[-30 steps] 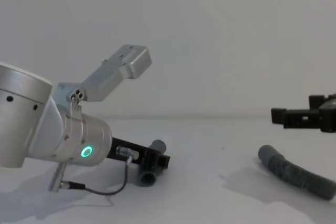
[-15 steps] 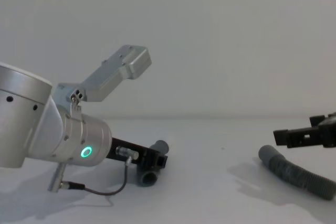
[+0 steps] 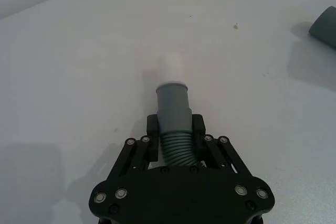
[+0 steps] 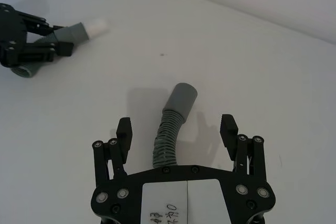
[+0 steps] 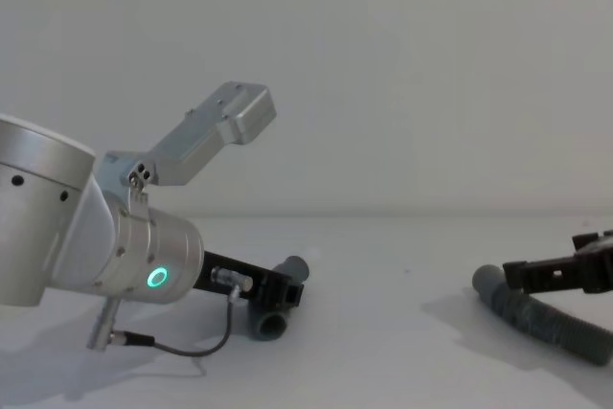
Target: Use both hands to pick up one end of the pipe from the table, align the ends, and insert them.
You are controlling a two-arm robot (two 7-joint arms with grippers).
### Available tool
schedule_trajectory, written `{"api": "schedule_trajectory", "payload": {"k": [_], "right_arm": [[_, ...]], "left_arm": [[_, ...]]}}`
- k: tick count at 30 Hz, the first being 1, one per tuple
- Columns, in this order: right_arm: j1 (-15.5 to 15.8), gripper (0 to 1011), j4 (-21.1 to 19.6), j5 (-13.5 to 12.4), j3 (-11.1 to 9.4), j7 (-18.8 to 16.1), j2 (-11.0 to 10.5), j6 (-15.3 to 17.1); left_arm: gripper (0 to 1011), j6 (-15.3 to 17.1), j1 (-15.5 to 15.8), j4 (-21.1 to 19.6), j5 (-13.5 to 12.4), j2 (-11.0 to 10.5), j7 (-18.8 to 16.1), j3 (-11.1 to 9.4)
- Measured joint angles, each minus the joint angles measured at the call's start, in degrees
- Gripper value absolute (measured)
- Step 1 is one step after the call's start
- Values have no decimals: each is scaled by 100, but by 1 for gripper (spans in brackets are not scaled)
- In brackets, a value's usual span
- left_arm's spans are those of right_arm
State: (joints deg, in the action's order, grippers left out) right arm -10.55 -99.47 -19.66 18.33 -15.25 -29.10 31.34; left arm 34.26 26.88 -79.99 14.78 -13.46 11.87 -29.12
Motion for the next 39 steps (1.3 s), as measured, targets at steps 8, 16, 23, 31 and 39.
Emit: {"api": "schedule_trajectory", "payload": {"k": [8,16,23,31,39], "right_arm": [[-52,1001,102,59,66,94,133,151],[-144,1001,246,105,120,163,274,347],[-218,1001,349,141,153,209,392,458],[-253,1001,440,175,163,274,521,605],[-245,1001,488,211,172,323,606,690]], "left_arm": [[364,1,-1,0,0,0,0,0],[364,1,-1,0,1,0,2,0],[364,1,0,0,1,0,3,0],[364,1,0,0,2,0,3,0],[364,0,-1,0,2,0,3,-1]]}}
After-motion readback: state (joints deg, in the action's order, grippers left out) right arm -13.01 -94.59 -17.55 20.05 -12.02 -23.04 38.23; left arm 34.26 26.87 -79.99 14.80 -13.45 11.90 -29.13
